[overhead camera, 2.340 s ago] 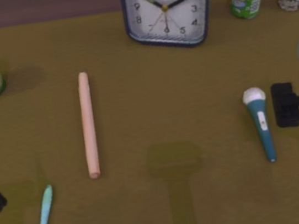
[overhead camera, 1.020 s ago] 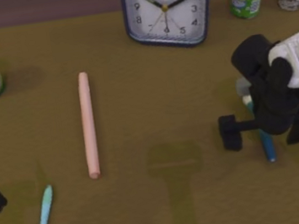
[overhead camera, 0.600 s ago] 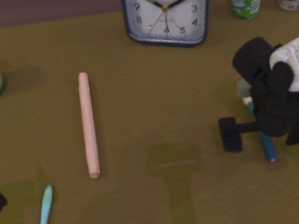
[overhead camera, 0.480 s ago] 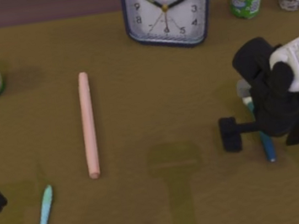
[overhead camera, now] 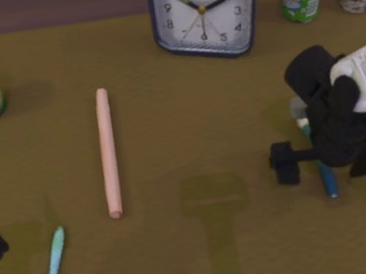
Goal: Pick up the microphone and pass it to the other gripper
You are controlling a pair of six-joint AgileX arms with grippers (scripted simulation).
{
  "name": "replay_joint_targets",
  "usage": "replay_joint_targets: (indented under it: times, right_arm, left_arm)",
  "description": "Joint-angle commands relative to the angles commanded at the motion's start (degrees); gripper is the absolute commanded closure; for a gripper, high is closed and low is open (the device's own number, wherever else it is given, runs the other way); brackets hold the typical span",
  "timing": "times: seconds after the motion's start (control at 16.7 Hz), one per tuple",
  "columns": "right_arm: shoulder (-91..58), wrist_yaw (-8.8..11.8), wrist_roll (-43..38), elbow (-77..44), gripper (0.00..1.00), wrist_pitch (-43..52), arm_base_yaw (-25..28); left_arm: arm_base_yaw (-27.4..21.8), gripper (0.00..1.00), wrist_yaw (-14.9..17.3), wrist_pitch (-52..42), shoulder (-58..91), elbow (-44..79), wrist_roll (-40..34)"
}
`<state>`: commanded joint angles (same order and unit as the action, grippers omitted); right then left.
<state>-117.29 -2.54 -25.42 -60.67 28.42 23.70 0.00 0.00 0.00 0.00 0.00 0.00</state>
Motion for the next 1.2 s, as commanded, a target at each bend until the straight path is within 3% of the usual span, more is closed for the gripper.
replay_joint_targets:
  times: [0.18,0.24,0.66,0.72,0.84,1.02,1.2]
  right_arm:
    - [0.0,0.0,0.0,0.0,0.98,0.0,0.0]
    - [0.0,0.0,0.0,0.0,1.0,0.0,0.0]
    - [0.0,0.0,0.0,0.0,1.0,0.0,0.0]
    - [3.89,-1.24,0.69,-1.43,1.0,2.27,0.19]
    - [4.01,-1.02,0.92,-1.32,1.0,1.56,0.25]
    - [5.11,0.74,2.61,-0.31,1.0,-3.91,0.46]
    - [7.13,3.85,5.5,2.03,1.0,-14.22,0.57]
  left_arm:
    - [0.0,0.0,0.0,0.0,0.0,0.0,0.0]
    - [0.0,0.0,0.0,0.0,0.0,0.0,0.0]
    - [0.0,0.0,0.0,0.0,0.0,0.0,0.0]
    - [0.0,0.0,0.0,0.0,0.0,0.0,0.0]
    - [0.0,0.0,0.0,0.0,0.0,0.0,0.0]
    - [0.0,0.0,0.0,0.0,0.0,0.0,0.0]
    - [0.0,0.0,0.0,0.0,0.0,0.0,0.0]
